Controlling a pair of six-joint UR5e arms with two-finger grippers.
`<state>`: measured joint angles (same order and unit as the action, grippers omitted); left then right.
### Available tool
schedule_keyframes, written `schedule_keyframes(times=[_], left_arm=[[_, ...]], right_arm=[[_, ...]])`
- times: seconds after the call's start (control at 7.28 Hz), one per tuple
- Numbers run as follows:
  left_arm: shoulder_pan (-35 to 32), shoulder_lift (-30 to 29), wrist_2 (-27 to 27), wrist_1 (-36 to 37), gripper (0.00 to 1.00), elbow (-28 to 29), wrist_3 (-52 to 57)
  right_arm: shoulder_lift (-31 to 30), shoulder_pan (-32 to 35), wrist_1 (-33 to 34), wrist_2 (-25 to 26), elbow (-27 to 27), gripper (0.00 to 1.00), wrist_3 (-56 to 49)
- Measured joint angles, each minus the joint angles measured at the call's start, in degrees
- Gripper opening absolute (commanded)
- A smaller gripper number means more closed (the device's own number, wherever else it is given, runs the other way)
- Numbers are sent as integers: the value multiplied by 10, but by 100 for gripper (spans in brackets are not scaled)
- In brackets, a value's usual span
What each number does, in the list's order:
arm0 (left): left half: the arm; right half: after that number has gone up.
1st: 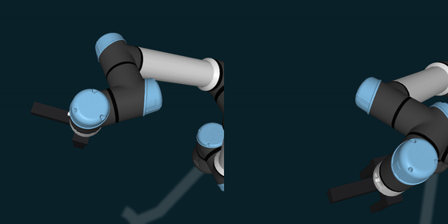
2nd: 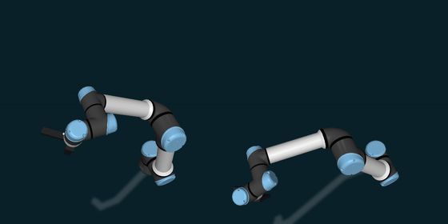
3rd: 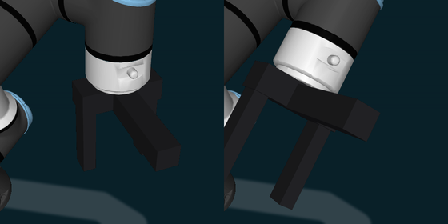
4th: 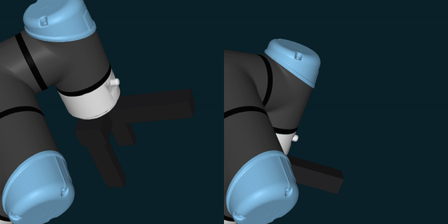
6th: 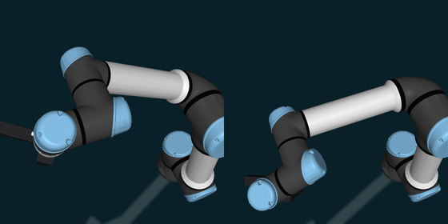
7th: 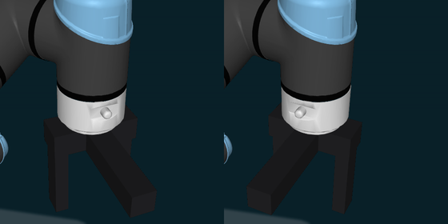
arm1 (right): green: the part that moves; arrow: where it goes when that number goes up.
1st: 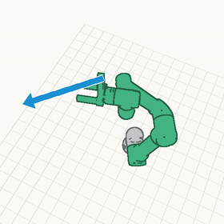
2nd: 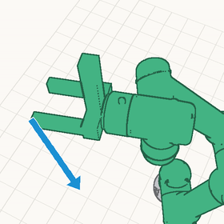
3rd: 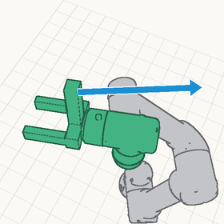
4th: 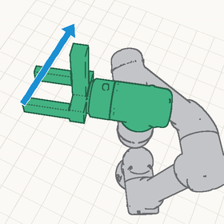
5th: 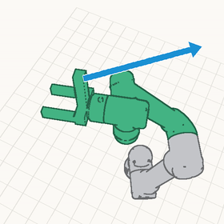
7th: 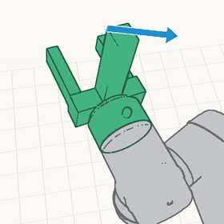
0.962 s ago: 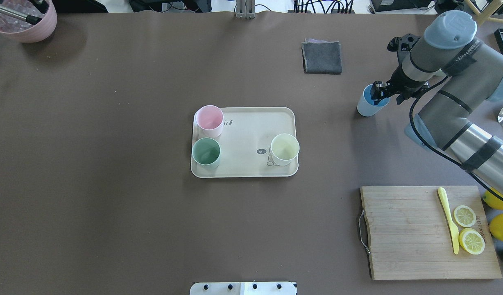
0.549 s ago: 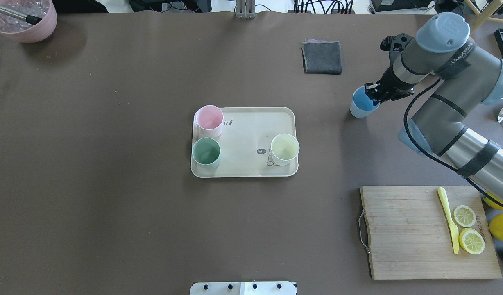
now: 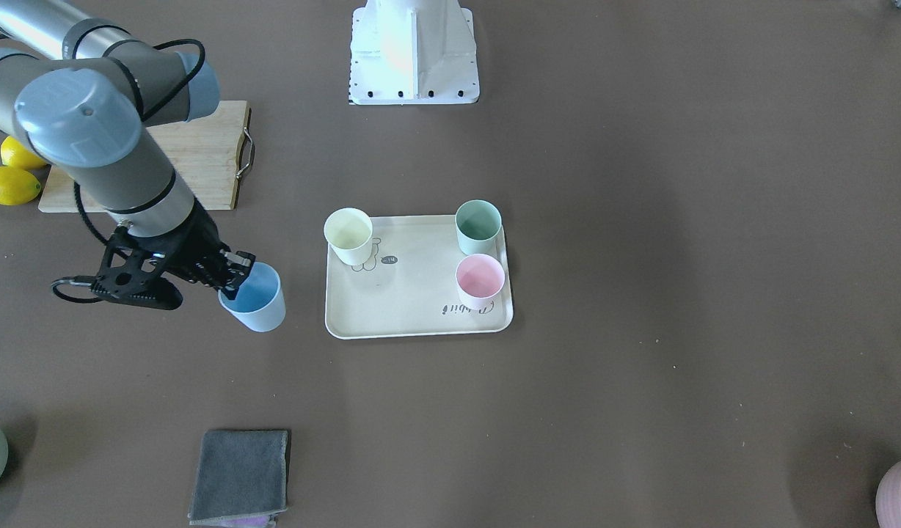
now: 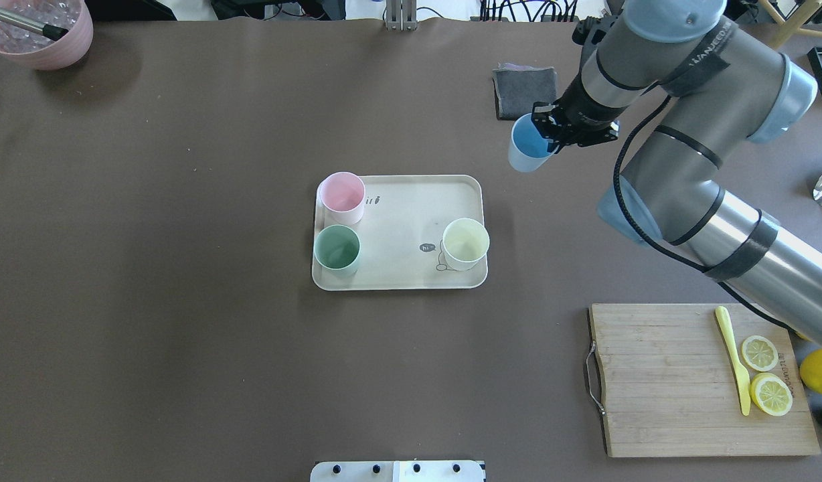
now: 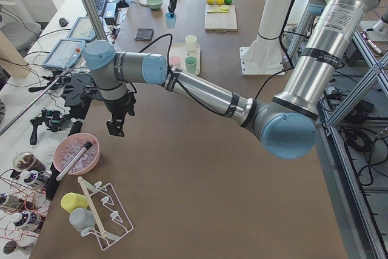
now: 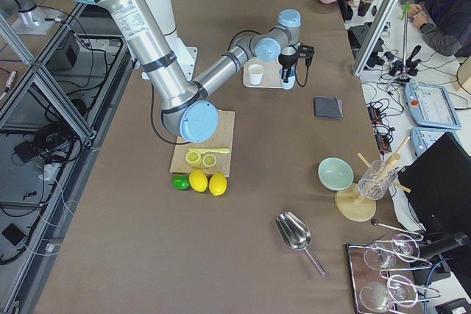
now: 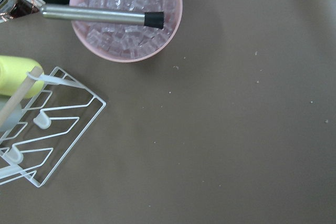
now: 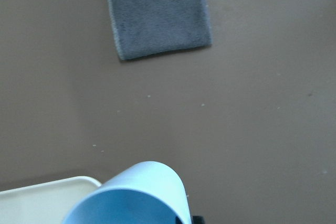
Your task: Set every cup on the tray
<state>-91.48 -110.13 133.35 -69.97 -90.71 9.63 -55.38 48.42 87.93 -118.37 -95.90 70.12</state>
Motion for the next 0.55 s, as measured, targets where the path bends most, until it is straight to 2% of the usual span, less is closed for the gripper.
schedule_keyframes(times=[0.27,0.55], left_arm=[[-2,48,4,-41,98,-6,-4],[1,64,6,-61,98,-7,-5]], right_arm=[[49,-57,0,45,22,0,78],[72,-89,-4,71,62,0,97]])
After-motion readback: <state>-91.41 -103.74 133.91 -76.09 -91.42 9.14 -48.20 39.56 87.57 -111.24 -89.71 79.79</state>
